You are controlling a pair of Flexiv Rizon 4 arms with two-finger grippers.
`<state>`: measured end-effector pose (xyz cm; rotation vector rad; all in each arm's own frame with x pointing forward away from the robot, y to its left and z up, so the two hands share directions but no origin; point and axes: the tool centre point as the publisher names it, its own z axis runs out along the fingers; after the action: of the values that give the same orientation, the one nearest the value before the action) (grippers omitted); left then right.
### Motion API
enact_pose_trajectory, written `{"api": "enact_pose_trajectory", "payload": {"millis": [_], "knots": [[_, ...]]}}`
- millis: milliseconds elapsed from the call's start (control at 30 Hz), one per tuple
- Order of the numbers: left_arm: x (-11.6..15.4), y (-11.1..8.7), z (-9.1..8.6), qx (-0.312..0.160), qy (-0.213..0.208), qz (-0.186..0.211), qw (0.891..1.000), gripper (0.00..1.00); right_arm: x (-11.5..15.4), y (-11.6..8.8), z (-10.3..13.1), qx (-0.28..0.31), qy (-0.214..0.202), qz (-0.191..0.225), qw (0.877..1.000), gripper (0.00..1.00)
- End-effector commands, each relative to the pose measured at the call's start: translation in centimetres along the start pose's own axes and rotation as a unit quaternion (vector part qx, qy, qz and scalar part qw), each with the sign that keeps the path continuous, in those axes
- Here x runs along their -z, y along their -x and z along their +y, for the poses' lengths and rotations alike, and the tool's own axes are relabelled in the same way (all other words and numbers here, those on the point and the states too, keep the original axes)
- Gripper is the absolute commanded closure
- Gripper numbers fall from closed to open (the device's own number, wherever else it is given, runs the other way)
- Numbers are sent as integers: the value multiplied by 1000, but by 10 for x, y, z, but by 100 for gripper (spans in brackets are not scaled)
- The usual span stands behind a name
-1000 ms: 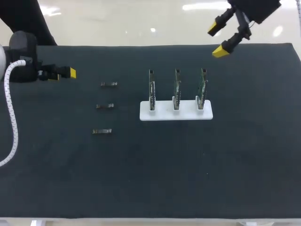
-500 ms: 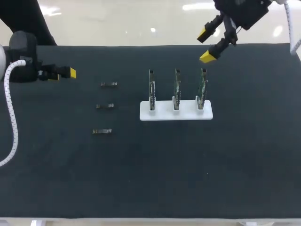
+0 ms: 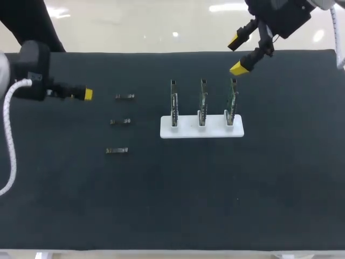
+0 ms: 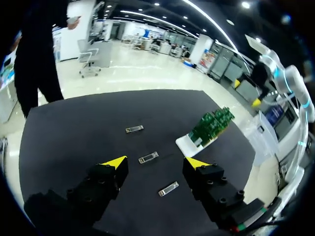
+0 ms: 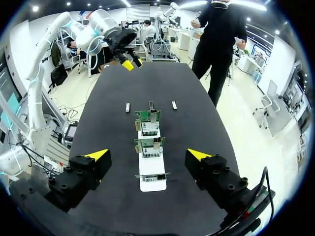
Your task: Pick up the optical module with the left hand, and insert it into the network port with the right hand.
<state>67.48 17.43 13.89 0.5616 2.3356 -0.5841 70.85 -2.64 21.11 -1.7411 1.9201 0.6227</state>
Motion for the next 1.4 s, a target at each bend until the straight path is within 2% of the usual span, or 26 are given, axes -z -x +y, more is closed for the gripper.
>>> {"api": "enact_pose_trajectory", "payload": {"millis": [33,100,133,200,333,533,667,767,800,833,1400], "knots": [[5,-17,2,-142,-45,18,989,0,0,0,0,-1,-1,1,1000,0],[3,-20,0,-190,-44,32,980,0,0,0,0,-1,-1,1,1000,0],[3,-22,0,-226,-36,49,972,0,0,0,0,-1,-1,1,1000,0],[3,-23,-1,-266,-35,60,961,0,0,0,0,-1,-1,1,1000,0],[4,-21,-1,-359,-21,111,926,0,0,0,0,-1,-1,1,1000,0],[7,-15,2,-443,-8,189,877,0,0,0,0,-1,-1,1,1000,0],[7,-10,5,-471,12,248,847,0,0,0,0,-1,-1,1,1000,0],[2,-11,5,-473,35,268,839,0,0,0,0,-1,-1,1,1000,0],[1,-10,6,-481,33,271,833,0,0,0,0,-1,-1,1,1000,0],[1,-7,9,-485,12,264,834,0,0,0,0,-1,-1,1,1000,0],[1,-7,9,-485,12,264,834,0,0,0,0,-1,-1,1,1000,0]]}}
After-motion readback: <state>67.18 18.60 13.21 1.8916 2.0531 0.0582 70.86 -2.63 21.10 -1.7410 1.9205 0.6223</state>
